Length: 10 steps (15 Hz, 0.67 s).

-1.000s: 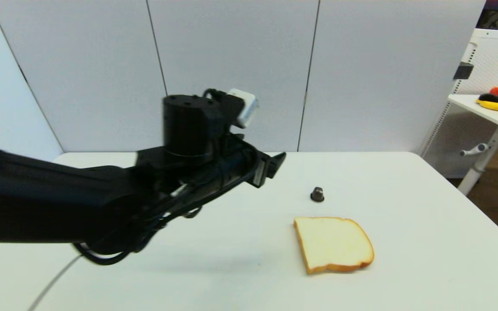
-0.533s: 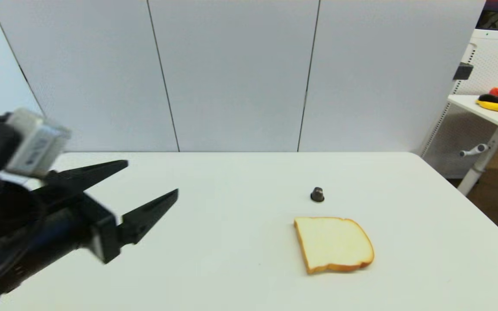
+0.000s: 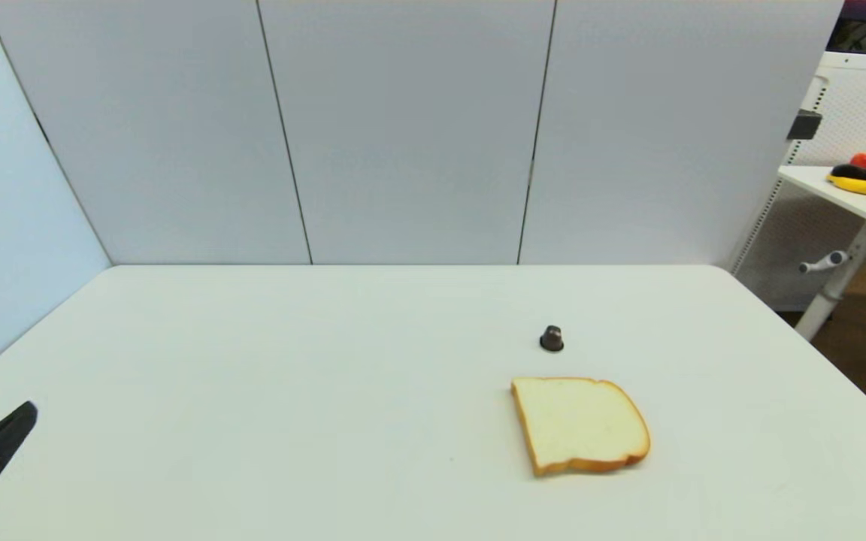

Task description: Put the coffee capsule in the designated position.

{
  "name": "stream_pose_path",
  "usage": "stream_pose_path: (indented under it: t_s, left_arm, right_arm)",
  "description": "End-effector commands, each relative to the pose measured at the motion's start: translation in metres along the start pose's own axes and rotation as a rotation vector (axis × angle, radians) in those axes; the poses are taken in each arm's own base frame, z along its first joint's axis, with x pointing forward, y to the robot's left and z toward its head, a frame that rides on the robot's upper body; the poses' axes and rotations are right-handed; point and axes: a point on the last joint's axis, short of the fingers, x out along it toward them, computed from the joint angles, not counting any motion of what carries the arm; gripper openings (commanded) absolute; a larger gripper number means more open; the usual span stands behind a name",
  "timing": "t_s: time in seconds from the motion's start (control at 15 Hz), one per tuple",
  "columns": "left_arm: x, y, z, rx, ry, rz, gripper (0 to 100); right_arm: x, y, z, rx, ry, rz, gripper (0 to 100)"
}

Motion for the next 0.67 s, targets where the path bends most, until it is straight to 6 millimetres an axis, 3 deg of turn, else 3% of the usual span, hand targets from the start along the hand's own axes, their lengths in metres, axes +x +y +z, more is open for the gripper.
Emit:
stream_pose_path:
  t_s: [0.07,0.33,0.53,0.67]
  left_arm:
    - [-0.040,-0.006,-0.044,-0.049,-0.079,0.122,100]
    - [-0.061,-0.011,-0.084,-0.063,-0.034,0.136,100]
    - [-0.062,-0.011,-0.099,-0.077,0.115,0.200,100]
    - [-0.063,-0.011,-0.098,-0.083,0.127,0.203,100]
  right_arm:
    - [0.000,0.000,0.000,0.000,0.003,-0.001,100]
    - [0.000,0.000,0.000,0.000,0.003,-0.003,100]
    - [0.000,0.000,0.000,0.000,0.003,-0.001,100]
    - [0.000,0.000,0.000,0.000,0.003,-0.001,100]
